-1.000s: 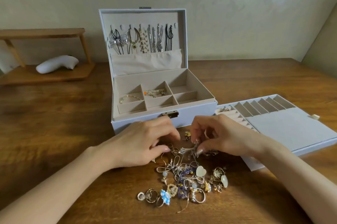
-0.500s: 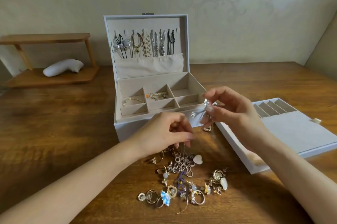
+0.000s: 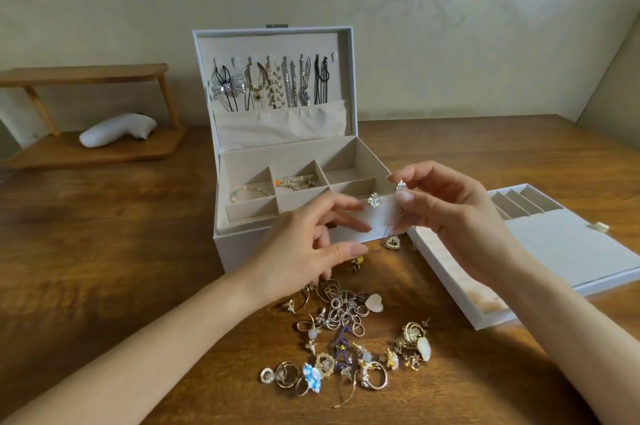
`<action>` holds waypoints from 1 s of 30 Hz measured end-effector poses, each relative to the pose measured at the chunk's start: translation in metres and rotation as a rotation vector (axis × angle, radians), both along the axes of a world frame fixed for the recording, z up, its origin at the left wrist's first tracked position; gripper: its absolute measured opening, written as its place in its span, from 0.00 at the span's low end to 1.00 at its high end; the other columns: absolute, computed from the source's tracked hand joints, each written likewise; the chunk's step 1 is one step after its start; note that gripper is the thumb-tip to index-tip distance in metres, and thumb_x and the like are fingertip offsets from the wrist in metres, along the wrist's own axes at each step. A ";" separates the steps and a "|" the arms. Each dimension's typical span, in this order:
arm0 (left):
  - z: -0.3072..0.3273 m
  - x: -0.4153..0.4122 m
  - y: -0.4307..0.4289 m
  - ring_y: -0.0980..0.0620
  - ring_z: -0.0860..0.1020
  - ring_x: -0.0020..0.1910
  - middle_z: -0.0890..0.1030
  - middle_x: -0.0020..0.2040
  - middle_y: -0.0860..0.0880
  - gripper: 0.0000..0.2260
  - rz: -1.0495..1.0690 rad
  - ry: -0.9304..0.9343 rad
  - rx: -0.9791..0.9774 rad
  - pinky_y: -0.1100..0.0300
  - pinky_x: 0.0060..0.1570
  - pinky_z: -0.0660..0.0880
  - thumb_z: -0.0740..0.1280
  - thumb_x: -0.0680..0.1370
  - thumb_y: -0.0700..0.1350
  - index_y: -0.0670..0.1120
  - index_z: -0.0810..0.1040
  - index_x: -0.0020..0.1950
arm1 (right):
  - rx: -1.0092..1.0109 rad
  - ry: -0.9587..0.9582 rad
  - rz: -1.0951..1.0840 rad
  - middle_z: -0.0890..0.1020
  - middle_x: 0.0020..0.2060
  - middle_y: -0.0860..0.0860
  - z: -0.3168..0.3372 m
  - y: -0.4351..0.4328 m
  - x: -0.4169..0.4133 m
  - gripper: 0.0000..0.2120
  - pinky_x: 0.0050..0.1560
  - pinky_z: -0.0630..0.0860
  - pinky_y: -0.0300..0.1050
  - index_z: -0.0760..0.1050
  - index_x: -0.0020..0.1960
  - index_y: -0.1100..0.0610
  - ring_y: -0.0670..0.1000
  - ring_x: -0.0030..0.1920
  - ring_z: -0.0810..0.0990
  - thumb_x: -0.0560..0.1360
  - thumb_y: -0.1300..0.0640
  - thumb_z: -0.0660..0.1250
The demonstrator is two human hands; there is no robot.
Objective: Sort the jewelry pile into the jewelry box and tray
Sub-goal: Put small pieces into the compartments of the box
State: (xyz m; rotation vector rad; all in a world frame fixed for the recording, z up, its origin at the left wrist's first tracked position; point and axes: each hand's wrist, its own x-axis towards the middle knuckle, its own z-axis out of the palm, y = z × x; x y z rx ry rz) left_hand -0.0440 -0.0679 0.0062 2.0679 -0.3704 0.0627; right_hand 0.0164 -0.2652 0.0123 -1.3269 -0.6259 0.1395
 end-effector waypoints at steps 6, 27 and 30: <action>0.007 0.005 -0.020 0.54 0.77 0.29 0.82 0.39 0.47 0.12 -0.088 0.238 -0.271 0.64 0.27 0.75 0.68 0.75 0.39 0.42 0.73 0.57 | -0.072 -0.006 -0.071 0.81 0.32 0.56 -0.002 0.006 -0.005 0.07 0.27 0.75 0.41 0.78 0.41 0.61 0.51 0.29 0.79 0.65 0.61 0.72; 0.011 0.009 -0.004 0.54 0.74 0.27 0.80 0.42 0.46 0.03 0.072 -0.180 -0.247 0.68 0.25 0.68 0.67 0.76 0.38 0.41 0.74 0.47 | -0.266 0.011 0.015 0.81 0.38 0.55 -0.005 0.007 -0.004 0.12 0.42 0.77 0.43 0.81 0.46 0.55 0.53 0.40 0.78 0.62 0.62 0.73; 0.008 0.007 -0.005 0.54 0.76 0.31 0.80 0.41 0.45 0.03 0.038 -0.157 -0.232 0.62 0.28 0.73 0.66 0.77 0.38 0.41 0.73 0.47 | -0.281 -0.036 -0.047 0.82 0.38 0.59 -0.005 0.007 -0.005 0.09 0.40 0.75 0.45 0.81 0.44 0.55 0.54 0.38 0.77 0.65 0.62 0.73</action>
